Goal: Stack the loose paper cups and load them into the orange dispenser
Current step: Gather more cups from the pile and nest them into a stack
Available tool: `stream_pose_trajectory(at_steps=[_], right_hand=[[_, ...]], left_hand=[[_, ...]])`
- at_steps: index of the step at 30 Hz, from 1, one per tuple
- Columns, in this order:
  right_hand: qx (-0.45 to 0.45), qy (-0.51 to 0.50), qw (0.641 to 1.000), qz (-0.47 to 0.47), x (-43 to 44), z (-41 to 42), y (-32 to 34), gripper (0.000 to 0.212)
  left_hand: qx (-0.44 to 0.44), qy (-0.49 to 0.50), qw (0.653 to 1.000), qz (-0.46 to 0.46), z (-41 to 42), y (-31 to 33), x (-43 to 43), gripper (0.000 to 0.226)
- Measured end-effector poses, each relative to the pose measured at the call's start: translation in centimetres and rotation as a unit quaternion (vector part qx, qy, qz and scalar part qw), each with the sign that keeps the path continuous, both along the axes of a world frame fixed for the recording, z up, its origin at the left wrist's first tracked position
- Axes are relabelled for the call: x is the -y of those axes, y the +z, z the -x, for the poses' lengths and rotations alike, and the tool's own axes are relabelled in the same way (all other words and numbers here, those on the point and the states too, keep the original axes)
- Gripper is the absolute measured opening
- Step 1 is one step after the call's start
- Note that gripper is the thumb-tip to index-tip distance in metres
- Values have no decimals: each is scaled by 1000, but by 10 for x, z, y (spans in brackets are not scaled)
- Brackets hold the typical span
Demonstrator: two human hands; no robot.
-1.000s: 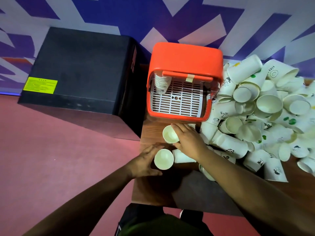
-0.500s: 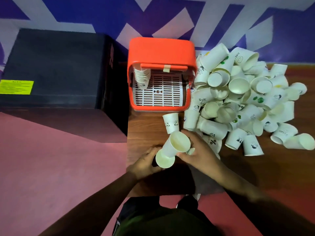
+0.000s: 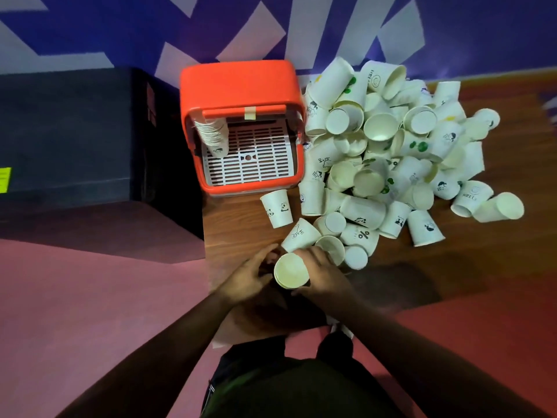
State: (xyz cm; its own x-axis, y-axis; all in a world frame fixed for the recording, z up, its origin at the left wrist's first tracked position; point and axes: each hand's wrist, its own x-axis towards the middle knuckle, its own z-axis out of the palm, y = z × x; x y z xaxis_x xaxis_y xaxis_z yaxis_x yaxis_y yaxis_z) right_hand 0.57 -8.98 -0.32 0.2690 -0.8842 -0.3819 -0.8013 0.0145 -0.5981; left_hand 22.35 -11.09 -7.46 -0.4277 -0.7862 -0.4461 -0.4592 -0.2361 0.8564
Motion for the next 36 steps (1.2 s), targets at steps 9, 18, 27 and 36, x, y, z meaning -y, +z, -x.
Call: stream_pose_trajectory(at_steps=[9,18,27,36], right_hand=[[-57,-84,990,94,1,40,8,75],[-165,-22,974,154,-12,74,-15,72],[-176,-17,959,223,-1,54,-25,8],[11,-136,958,251,8,70,24,3]], left_hand=[[83,149,985,25,9,35,63,27],[173,199,965,-5,57,30,111,76],[227,215,949,-46,82,29,126,76],[43,250,965,64,39,50,96,68]])
